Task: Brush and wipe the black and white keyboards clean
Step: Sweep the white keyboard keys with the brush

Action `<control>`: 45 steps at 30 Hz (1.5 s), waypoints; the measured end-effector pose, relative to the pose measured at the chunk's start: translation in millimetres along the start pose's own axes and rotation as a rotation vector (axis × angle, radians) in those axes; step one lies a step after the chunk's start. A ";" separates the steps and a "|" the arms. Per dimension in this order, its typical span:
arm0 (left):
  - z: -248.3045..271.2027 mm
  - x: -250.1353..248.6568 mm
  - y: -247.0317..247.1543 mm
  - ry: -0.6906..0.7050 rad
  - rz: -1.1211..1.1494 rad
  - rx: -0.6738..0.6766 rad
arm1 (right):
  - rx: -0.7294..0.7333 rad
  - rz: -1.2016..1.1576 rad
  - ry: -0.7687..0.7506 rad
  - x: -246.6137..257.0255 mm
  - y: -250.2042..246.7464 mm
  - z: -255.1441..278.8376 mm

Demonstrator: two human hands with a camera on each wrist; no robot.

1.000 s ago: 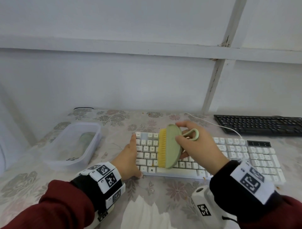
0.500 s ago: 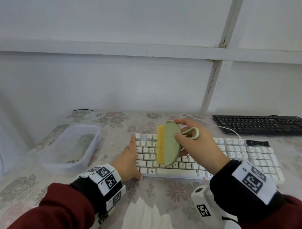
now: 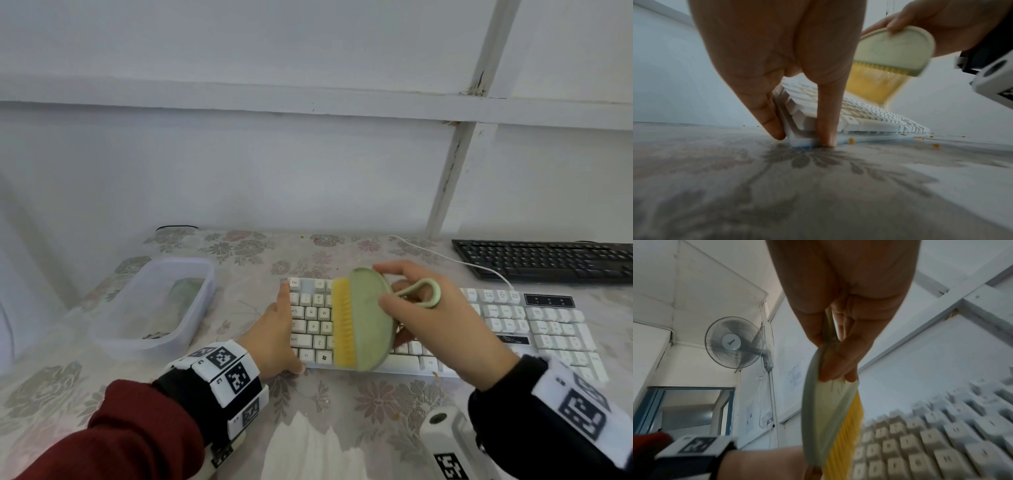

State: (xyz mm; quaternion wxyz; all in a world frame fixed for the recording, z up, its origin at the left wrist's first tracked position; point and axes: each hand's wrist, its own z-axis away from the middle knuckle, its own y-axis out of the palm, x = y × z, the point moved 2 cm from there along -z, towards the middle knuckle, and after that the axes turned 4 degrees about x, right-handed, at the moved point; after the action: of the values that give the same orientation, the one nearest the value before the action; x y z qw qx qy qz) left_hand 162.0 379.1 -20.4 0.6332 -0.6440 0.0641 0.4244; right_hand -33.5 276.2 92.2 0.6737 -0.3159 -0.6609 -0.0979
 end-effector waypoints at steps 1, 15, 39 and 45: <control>-0.3 0.5 -0.2 0.002 0.001 -0.001 | -0.027 -0.005 -0.013 2.4 -0.9 -4.8; -0.7 2.7 2.1 0.003 -0.001 -0.006 | 0.108 0.065 0.084 -13.8 30.5 1.1; -1.3 1.4 1.9 -0.001 -0.008 -0.015 | -0.048 0.014 -0.040 15.6 19.5 -27.2; -1.5 2.3 3.5 0.001 -0.010 -0.016 | 0.046 0.155 -0.011 4.7 39.2 -19.6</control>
State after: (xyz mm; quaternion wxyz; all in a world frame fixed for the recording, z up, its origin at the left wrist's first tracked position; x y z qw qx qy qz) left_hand 162.1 378.2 -24.7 0.6300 -0.6497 0.0580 0.4215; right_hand 4.7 297.3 86.5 0.6828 -0.3510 -0.6402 -0.0284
